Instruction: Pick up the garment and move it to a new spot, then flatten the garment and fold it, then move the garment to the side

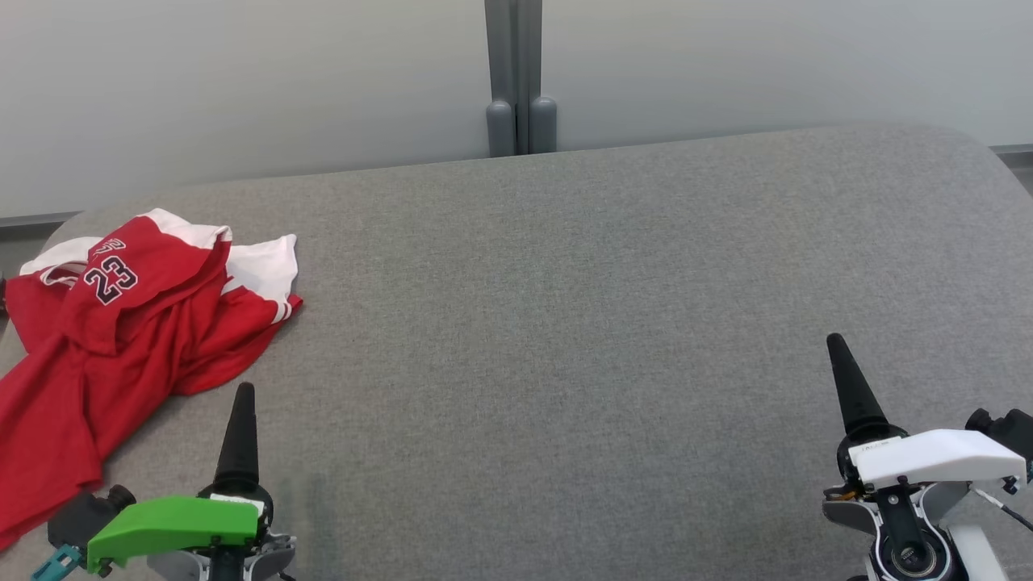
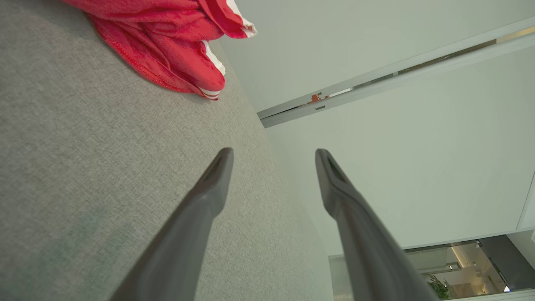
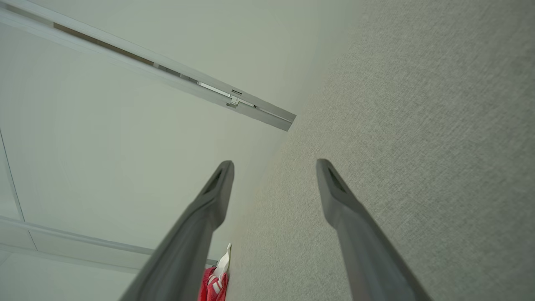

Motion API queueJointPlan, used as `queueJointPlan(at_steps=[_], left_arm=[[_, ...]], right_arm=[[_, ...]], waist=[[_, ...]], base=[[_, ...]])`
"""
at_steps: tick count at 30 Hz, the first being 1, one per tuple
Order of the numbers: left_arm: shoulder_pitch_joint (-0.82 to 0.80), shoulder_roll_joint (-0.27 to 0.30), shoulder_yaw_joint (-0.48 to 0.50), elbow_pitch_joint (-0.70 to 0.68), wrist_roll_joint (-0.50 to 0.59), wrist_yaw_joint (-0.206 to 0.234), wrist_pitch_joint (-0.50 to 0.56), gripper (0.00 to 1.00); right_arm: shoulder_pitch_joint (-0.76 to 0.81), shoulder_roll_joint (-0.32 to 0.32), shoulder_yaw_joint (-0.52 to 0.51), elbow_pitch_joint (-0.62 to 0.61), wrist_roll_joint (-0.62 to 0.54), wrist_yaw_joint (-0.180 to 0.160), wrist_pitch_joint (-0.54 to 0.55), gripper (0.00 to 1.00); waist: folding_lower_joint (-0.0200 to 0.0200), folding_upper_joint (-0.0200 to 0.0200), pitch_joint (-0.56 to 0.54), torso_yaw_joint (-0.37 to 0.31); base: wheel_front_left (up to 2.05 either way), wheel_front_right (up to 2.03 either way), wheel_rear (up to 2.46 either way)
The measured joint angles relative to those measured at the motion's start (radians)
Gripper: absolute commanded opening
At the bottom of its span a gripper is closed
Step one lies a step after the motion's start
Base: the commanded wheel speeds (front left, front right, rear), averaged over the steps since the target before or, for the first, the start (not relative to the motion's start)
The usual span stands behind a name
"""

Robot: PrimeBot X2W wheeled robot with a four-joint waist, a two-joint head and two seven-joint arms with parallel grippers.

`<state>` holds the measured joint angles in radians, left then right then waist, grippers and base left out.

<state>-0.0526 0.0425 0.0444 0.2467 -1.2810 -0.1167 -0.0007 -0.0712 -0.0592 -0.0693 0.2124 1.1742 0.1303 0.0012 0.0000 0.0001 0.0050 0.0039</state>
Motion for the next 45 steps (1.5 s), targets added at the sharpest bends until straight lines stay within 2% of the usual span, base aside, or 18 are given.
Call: queueJointPlan(at_steps=[2, 3, 4, 6, 17, 45], left_arm=[[0.002, 0.000, -0.012, -0.006, 0.093, 0.003, -0.011, 1.00], [0.002, 0.000, -0.012, -0.006, 0.093, 0.003, -0.011, 1.00], [0.003, 0.000, -0.019, -0.014, 0.179, 0.004, -0.027, 1.00], [0.003, 0.000, -0.019, -0.014, 0.183, 0.004, -0.028, 1.00], [0.018, 0.003, -0.039, -0.015, 0.423, 0.020, -0.064, 1.00], [0.042, 0.027, -0.084, -0.025, 0.796, 0.046, -0.151, 1.00]], right_arm=[[0.000, -0.001, 0.000, -0.006, -0.087, 0.000, -0.012, 1.00], [0.000, -0.001, 0.000, -0.006, -0.087, 0.000, -0.012, 1.00], [0.000, -0.002, 0.001, -0.009, -0.168, 0.000, -0.026, 1.00], [0.000, -0.002, 0.001, -0.009, -0.173, 0.000, -0.028, 1.00], [-0.001, -0.003, 0.017, -0.013, -0.383, 0.000, -0.066, 1.00], [-0.001, -0.007, 0.044, -0.008, -0.745, 0.000, -0.153, 1.00]], waist=[[0.0000, 0.0000, 0.000, 0.001], [0.0000, 0.0000, 0.000, 0.001], [0.0000, 0.0000, 0.001, 0.001], [0.0000, 0.0000, 0.001, 0.001], [0.0000, -0.0001, 0.002, 0.001], [0.0000, 0.0000, 0.004, 0.008]], base=[[0.00, 0.00, 0.00], [0.00, 0.00, 0.00], [0.00, 0.00, 0.00], [0.00, 0.00, 0.00], [0.00, 0.00, 0.00], [0.00, 0.00, 0.00]])
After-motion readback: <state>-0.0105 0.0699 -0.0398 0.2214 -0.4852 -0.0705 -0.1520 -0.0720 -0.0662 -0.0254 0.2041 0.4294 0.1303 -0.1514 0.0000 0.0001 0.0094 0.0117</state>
